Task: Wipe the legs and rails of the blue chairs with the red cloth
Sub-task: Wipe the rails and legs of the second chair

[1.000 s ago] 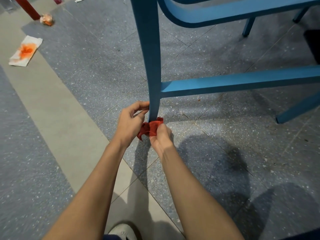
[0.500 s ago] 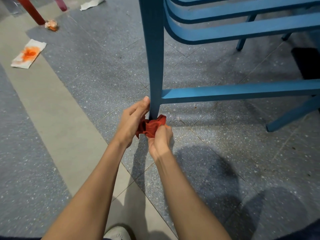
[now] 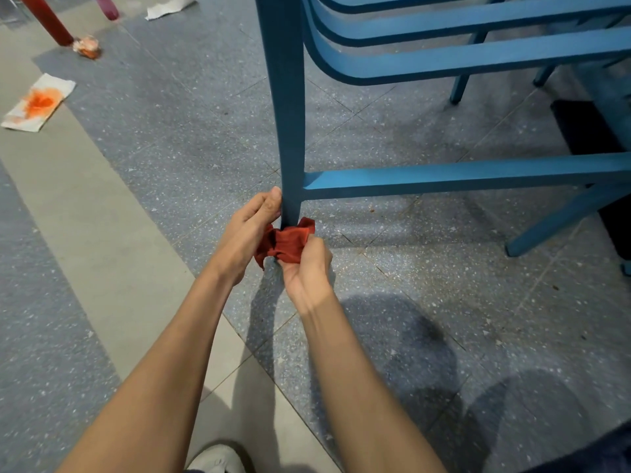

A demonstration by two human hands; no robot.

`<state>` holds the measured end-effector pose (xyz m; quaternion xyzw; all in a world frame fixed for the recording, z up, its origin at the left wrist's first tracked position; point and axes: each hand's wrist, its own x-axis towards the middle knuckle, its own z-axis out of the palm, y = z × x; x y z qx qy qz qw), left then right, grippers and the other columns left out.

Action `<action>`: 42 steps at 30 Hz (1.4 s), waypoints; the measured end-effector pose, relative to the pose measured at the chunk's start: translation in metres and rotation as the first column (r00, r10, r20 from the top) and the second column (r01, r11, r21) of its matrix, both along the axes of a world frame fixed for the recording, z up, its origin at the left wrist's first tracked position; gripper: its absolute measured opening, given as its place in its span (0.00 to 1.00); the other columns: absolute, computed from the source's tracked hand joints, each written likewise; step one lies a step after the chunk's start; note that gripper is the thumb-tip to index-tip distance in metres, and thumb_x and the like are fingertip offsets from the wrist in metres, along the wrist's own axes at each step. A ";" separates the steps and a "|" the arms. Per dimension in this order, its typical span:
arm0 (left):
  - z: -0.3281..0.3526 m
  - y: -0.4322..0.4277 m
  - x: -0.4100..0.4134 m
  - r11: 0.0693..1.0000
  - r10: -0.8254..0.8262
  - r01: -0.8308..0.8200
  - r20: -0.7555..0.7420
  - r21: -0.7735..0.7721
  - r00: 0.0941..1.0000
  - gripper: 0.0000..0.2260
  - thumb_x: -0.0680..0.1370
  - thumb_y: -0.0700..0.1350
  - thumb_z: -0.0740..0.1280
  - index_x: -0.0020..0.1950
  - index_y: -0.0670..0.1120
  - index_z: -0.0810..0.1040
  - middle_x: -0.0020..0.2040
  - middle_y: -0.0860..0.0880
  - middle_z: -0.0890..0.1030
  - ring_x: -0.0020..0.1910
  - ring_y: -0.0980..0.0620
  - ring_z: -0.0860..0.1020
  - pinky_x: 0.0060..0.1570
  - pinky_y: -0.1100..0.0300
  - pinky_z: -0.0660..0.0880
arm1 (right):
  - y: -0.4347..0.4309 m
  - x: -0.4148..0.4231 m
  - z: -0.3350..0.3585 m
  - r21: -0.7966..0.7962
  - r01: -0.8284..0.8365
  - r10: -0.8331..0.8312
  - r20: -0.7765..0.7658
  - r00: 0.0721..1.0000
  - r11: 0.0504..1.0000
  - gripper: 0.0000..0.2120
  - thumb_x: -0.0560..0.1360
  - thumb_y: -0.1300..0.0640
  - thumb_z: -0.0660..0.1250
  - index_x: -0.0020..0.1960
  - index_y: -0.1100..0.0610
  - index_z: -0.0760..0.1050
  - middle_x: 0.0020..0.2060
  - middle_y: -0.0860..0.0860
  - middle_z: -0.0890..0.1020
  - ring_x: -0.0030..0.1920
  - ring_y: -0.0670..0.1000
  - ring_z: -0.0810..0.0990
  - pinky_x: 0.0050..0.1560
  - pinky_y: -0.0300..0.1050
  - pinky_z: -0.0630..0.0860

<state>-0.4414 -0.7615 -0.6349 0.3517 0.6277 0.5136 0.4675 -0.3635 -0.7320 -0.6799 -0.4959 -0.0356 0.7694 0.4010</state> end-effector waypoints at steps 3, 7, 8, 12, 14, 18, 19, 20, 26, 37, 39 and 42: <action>-0.002 0.001 -0.003 1.000 -0.002 0.002 -0.001 0.016 1.000 0.13 0.77 0.58 0.60 0.52 0.55 0.80 0.55 0.57 0.82 0.60 0.57 0.77 0.62 0.61 0.71 | -0.003 -0.005 0.000 0.031 0.014 -0.016 0.043 0.999 0.999 0.13 0.78 0.70 0.55 0.62 0.70 0.68 0.41 0.61 0.78 0.34 0.54 0.79 0.35 0.47 0.79; -0.003 0.001 -0.006 1.000 -0.008 0.008 -0.014 0.009 1.000 0.16 0.77 0.60 0.61 0.55 0.53 0.79 0.57 0.56 0.81 0.61 0.58 0.76 0.67 0.53 0.67 | -0.006 -0.013 -0.008 -0.022 0.011 -0.009 0.101 0.995 1.000 0.12 0.80 0.68 0.54 0.62 0.69 0.67 0.39 0.61 0.78 0.24 0.52 0.80 0.31 0.47 0.81; -0.004 0.001 -0.005 1.000 -0.007 0.007 -0.010 0.022 1.000 0.15 0.77 0.59 0.61 0.55 0.52 0.79 0.57 0.55 0.81 0.61 0.58 0.76 0.67 0.54 0.67 | -0.005 -0.013 -0.010 -0.045 0.009 -0.005 0.099 0.995 0.999 0.12 0.80 0.67 0.54 0.62 0.68 0.66 0.37 0.61 0.78 0.24 0.53 0.79 0.33 0.51 0.81; -0.004 0.000 -0.002 0.998 -0.008 0.009 -0.026 0.055 1.000 0.14 0.81 0.55 0.56 0.57 0.51 0.78 0.56 0.55 0.81 0.60 0.60 0.77 0.64 0.63 0.69 | 0.000 -0.014 -0.010 -0.092 0.010 0.002 0.121 0.993 0.996 0.10 0.80 0.65 0.55 0.61 0.66 0.67 0.23 0.57 0.79 0.20 0.53 0.77 0.28 0.47 0.78; -0.005 0.001 -0.003 0.999 0.004 -0.002 -0.057 0.036 0.998 0.18 0.82 0.55 0.53 0.56 0.51 0.79 0.56 0.55 0.81 0.59 0.59 0.77 0.63 0.62 0.69 | 0.001 -0.012 -0.009 -0.092 0.010 -0.001 0.100 0.995 0.996 0.12 0.79 0.66 0.57 0.62 0.66 0.69 0.25 0.57 0.80 0.21 0.53 0.78 0.29 0.48 0.78; -0.004 0.003 -0.003 0.999 0.049 -0.049 -0.047 -0.016 0.998 0.21 0.83 0.55 0.48 0.52 0.52 0.79 0.53 0.56 0.81 0.57 0.59 0.77 0.54 0.68 0.72 | 0.004 -0.005 0.002 -0.040 -0.011 0.012 0.038 0.999 0.999 0.11 0.78 0.67 0.55 0.59 0.65 0.71 0.42 0.62 0.79 0.33 0.57 0.79 0.32 0.47 0.79; -0.002 0.003 -0.002 0.998 0.054 -0.055 -0.043 -0.016 0.998 0.21 0.83 0.55 0.47 0.51 0.53 0.79 0.51 0.57 0.82 0.55 0.61 0.78 0.51 0.71 0.73 | 0.005 -0.002 0.005 -0.028 0.006 -0.005 0.008 1.000 1.000 0.12 0.78 0.69 0.54 0.58 0.64 0.71 0.43 0.62 0.79 0.35 0.56 0.79 0.32 0.47 0.78; -0.001 0.003 -0.002 0.998 0.059 -0.059 -0.038 -0.011 0.998 0.21 0.83 0.54 0.46 0.50 0.52 0.79 0.49 0.57 0.82 0.52 0.63 0.79 0.48 0.72 0.74 | 0.006 0.001 0.009 -0.021 0.031 -0.031 -0.034 0.999 0.999 0.13 0.78 0.70 0.52 0.57 0.65 0.71 0.43 0.62 0.79 0.36 0.56 0.79 0.33 0.47 0.79; -0.003 0.004 -0.005 0.998 0.061 -0.062 -0.027 -0.011 0.998 0.22 0.83 0.54 0.45 0.52 0.51 0.79 0.54 0.54 0.81 0.58 0.58 0.77 0.59 0.67 0.71 | 0.004 -0.005 0.006 -0.026 0.045 -0.045 0.014 0.999 0.999 0.16 0.75 0.72 0.55 0.61 0.67 0.70 0.41 0.61 0.78 0.34 0.56 0.79 0.34 0.47 0.79; 0.009 0.006 -0.010 0.998 0.014 -0.015 -0.019 -0.065 1.000 0.20 0.83 0.48 0.47 0.52 0.48 0.79 0.46 0.56 0.82 0.44 0.64 0.79 0.40 0.75 0.72 | 0.009 -0.003 0.034 -0.041 0.028 -0.028 -0.006 1.000 0.999 0.17 0.77 0.70 0.57 0.65 0.69 0.69 0.48 0.64 0.79 0.39 0.58 0.80 0.29 0.48 0.81; 0.006 0.007 -0.014 0.997 0.017 -0.021 -0.043 -0.078 0.999 0.21 0.83 0.48 0.48 0.55 0.45 0.80 0.48 0.51 0.83 0.45 0.59 0.81 0.38 0.73 0.73 | 0.011 0.000 0.046 -0.039 0.036 -0.039 -0.080 0.996 0.999 0.15 0.76 0.71 0.56 0.61 0.68 0.72 0.48 0.64 0.78 0.40 0.58 0.79 0.32 0.49 0.81; 0.004 0.010 -0.021 0.995 0.038 -0.042 -0.040 -0.094 0.998 0.21 0.82 0.48 0.48 0.56 0.42 0.80 0.49 0.46 0.83 0.44 0.55 0.80 0.36 0.71 0.73 | 0.013 0.005 0.059 -0.043 0.062 -0.068 -0.159 0.985 0.997 0.12 0.77 0.72 0.53 0.50 0.64 0.74 0.44 0.61 0.79 0.40 0.57 0.78 0.46 0.54 0.79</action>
